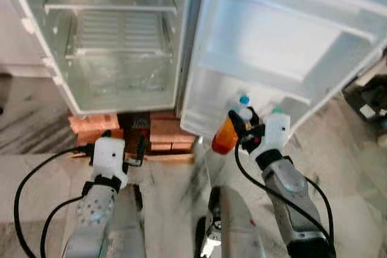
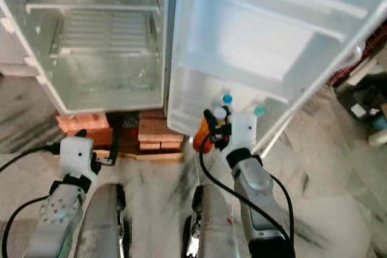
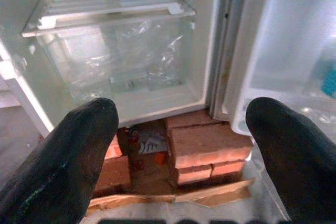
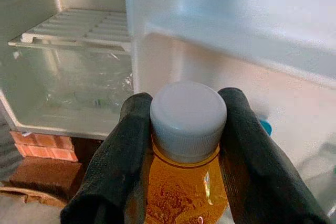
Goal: Restocking fridge
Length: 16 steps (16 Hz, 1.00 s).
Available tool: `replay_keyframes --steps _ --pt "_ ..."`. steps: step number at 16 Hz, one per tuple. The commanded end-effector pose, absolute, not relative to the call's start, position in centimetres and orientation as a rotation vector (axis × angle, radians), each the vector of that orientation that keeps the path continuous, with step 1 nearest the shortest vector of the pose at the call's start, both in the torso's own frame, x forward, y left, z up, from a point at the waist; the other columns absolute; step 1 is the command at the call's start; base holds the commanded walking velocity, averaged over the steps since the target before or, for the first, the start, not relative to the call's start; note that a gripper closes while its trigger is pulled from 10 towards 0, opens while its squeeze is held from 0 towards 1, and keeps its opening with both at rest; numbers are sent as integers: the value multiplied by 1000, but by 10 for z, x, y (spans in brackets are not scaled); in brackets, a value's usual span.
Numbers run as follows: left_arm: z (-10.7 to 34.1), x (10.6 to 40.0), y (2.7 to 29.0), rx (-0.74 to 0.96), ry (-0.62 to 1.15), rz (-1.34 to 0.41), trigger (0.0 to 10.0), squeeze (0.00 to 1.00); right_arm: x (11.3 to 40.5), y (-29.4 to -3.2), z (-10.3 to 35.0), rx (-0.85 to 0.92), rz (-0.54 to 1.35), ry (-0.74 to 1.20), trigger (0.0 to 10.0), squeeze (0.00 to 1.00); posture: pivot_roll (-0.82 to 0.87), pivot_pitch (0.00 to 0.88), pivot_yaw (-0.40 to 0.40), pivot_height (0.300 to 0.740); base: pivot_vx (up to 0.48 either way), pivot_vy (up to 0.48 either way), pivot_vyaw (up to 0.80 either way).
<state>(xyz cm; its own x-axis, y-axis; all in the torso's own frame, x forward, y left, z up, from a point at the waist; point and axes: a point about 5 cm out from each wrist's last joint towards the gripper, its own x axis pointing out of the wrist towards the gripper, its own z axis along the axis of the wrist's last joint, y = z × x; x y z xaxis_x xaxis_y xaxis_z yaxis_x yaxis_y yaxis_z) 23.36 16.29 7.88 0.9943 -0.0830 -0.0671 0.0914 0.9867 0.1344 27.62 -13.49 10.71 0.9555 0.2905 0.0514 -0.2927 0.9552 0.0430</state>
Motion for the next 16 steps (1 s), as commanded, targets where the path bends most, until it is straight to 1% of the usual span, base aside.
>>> replay_keyframes --steps 1,13,16 --pt "80 232 159 135 51 -107 10000 0 276 -139 110 30 289 -73 10000 0 119 167 -133 584 315 0 0" --pt "79 233 156 124 52 -117 10000 0 279 -139 113 12 278 -90 10000 0 114 175 -134 584 317 0 0" --pt "79 232 155 125 53 -113 10000 0 279 -140 113 5 272 -94 10000 0 115 178 -135 584 0 0 0"
